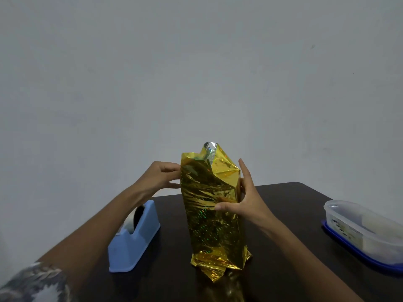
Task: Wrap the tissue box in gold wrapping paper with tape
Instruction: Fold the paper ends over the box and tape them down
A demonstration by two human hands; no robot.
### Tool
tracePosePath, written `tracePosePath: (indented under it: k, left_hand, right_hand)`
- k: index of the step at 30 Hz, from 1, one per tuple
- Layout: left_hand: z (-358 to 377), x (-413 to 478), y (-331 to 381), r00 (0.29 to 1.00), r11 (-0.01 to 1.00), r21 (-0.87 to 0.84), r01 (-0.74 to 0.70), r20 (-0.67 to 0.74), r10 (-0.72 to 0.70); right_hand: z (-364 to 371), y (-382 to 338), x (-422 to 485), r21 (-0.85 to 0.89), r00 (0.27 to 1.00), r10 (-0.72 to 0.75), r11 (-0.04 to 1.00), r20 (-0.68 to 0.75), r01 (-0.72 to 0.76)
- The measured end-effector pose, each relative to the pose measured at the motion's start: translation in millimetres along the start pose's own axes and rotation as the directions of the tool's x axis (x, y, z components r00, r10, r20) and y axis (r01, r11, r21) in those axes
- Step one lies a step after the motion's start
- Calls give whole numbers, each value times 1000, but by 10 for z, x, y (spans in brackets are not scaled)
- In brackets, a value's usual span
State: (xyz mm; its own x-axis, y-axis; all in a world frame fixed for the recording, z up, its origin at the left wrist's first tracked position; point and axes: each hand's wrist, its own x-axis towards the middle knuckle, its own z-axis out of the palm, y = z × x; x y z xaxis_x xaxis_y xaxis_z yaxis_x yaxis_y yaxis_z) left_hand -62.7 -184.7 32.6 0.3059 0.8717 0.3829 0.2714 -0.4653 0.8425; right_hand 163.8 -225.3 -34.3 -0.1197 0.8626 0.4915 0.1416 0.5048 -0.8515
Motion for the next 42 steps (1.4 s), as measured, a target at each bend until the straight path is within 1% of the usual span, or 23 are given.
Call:
tracePosePath:
  k: [1, 4, 10, 16, 23, 28, 39, 42]
  left_hand:
    - [-3, 19, 29, 1000, 1000, 25, -11, 21, 10]
    - [-32, 98, 68, 996, 982, 175, -76, 67, 65]
    - [-20, 131, 163, 968, 923, 319, -216, 192, 160]
    - [-29, 135, 225, 942, 897, 356, -261, 297, 156]
    - [8, 105, 253, 936, 879, 376, -294, 301, 185]
    - [19, 132, 258, 934, 847, 439, -299, 319, 164]
    - [67, 131, 307, 925, 849, 461, -260, 370, 82]
    - [74, 149, 339, 915, 817, 516, -259, 401, 37]
  right_hand:
    - [4, 6, 4, -6, 1000, -5, 1000, 2, 5]
    - [7, 12, 2, -11, 1000, -10, 1000, -3, 10]
    - [6, -2, -27, -24, 1000, -23, 999, 6, 23]
    - [3, -14, -40, -39, 1000, -27, 999, 8, 27]
    - [5, -14, -41, -59, 999, -37, 998, 14, 38]
    - [2, -8, -41, -46, 999, -38, 998, 14, 39]
    - [-18, 41, -20, -57, 999, -42, 997, 25, 43]
    - [-20, 44, -22, -61, 998, -46, 997, 50, 49]
